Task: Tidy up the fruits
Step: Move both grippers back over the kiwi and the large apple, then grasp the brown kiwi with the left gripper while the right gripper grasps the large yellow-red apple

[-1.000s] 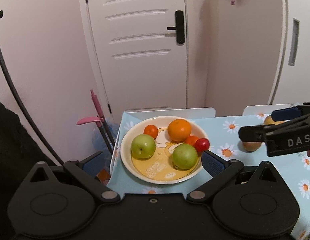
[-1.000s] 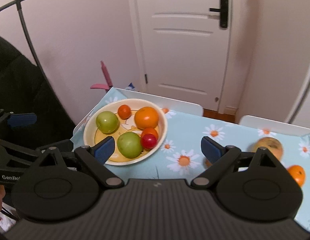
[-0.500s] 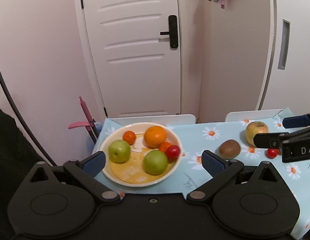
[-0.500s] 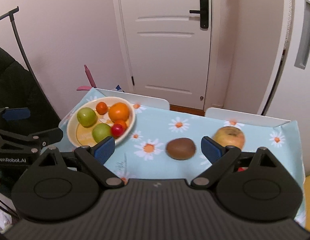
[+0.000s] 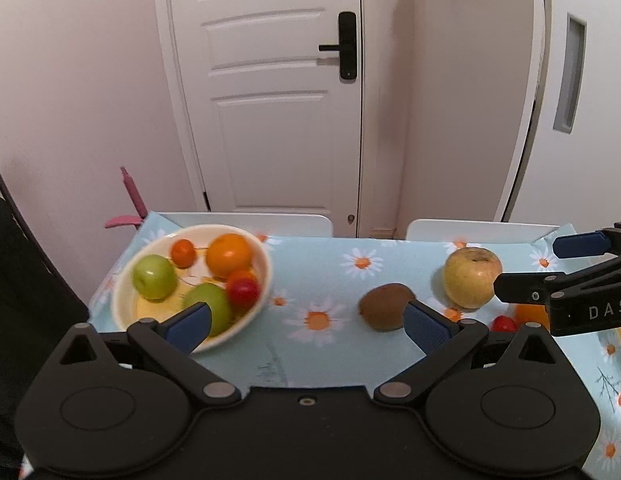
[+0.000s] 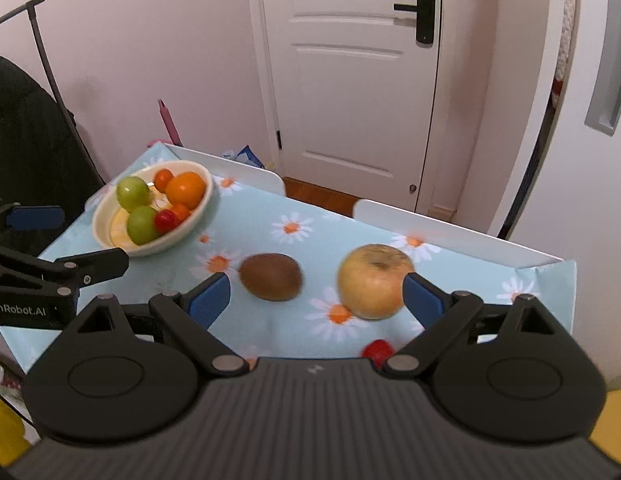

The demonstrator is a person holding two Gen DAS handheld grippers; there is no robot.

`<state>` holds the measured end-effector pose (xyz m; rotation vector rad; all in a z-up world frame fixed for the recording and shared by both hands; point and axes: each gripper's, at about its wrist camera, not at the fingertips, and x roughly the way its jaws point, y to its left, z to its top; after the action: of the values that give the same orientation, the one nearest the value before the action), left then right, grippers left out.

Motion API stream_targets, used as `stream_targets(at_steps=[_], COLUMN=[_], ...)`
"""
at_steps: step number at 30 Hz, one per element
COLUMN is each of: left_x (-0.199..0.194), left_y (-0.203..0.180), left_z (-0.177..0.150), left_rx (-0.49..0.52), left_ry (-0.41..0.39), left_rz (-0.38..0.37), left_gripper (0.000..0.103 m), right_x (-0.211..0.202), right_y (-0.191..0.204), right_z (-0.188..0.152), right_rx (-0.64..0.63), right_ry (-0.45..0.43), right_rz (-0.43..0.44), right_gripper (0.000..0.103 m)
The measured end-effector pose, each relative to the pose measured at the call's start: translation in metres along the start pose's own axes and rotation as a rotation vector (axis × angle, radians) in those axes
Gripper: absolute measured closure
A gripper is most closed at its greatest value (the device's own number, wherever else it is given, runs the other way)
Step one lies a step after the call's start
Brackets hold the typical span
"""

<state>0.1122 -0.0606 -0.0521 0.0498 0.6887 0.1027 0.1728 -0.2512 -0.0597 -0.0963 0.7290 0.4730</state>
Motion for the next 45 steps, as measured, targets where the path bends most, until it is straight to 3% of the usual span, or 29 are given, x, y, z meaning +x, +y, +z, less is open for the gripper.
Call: stream_targets(at_steps=[7, 11, 22, 28, 33, 45], left_x=[0.044, 0.072, 0.121, 0.135, 0.140, 0.132], left_y=[-0.037, -0.050, -0.077, -0.080, -0.080, -0.076], left_z=[-0.005, -0.008, -0.017, -0.018, -0.018, -0.020], left_rx=[-0.001, -0.014, -0.037, -0.045, -0.068, -0.072], left_ry=[0.027, 0.045, 0.074, 0.091, 0.099, 0.101], left_rz=[0.022, 0.028, 0.052, 0.070, 0.048, 0.045], left_gripper=[0.000, 0.000, 0.007, 0.015, 0.031, 0.035], right_x=[0.026, 0.044, 0.083, 0.096, 0.100, 0.108], right_y=[-0.040, -0.060, -0.081, -0.081, -0.079, -0.075], right_z=[-0.006, -0.006, -0.007, -0.008, -0.007, -0.007], right_rx=[-0.017, 0.060, 0.143, 0.152, 0.142, 0.123], right_ry=[0.013, 0.034, 0.062, 0.076, 0.080, 0.097], right_rz=[0.035, 0.097, 0.137, 0.148, 0.150, 0.138], right_gripper=[0.000, 0.000, 0.000, 0.000, 0.000, 0.000])
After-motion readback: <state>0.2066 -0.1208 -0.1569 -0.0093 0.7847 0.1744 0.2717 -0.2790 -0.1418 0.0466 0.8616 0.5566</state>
